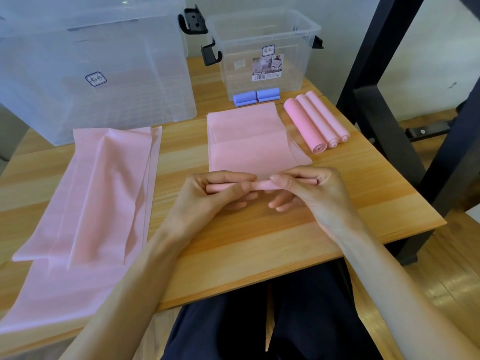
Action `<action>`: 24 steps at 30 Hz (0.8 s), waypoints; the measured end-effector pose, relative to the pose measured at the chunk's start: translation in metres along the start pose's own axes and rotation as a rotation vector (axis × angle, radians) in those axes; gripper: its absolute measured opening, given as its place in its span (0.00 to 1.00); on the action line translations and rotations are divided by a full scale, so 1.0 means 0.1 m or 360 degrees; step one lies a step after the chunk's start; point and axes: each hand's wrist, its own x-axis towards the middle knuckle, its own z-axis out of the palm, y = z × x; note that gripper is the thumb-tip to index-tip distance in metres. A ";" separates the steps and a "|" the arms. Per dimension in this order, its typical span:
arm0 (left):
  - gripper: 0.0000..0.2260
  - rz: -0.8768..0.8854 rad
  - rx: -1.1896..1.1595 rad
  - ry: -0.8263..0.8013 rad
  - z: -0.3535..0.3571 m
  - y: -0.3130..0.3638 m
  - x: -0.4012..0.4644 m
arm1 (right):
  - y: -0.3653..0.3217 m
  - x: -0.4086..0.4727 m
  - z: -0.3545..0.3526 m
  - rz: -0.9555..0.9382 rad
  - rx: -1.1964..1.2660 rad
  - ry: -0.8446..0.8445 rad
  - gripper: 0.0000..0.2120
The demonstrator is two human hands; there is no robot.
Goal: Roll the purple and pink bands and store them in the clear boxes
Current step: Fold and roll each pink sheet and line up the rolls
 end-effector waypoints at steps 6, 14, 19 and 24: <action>0.11 -0.0017 -0.0014 0.0097 0.02 -0.01 -0.02 | 0.00 -0.02 0.01 -0.0035 -0.0004 -0.0092 0.10; 0.10 0.0021 0.0030 0.0096 0.04 -0.01 -0.02 | -0.01 -0.02 0.00 -0.0016 -0.0008 -0.0040 0.10; 0.10 0.0030 0.0034 0.0069 0.04 -0.01 -0.02 | 0.00 -0.02 0.00 -0.0025 -0.0021 -0.0043 0.08; 0.09 0.0058 0.0079 0.0091 0.06 -0.03 -0.02 | 0.00 -0.03 0.02 -0.0010 -0.0020 -0.0013 0.08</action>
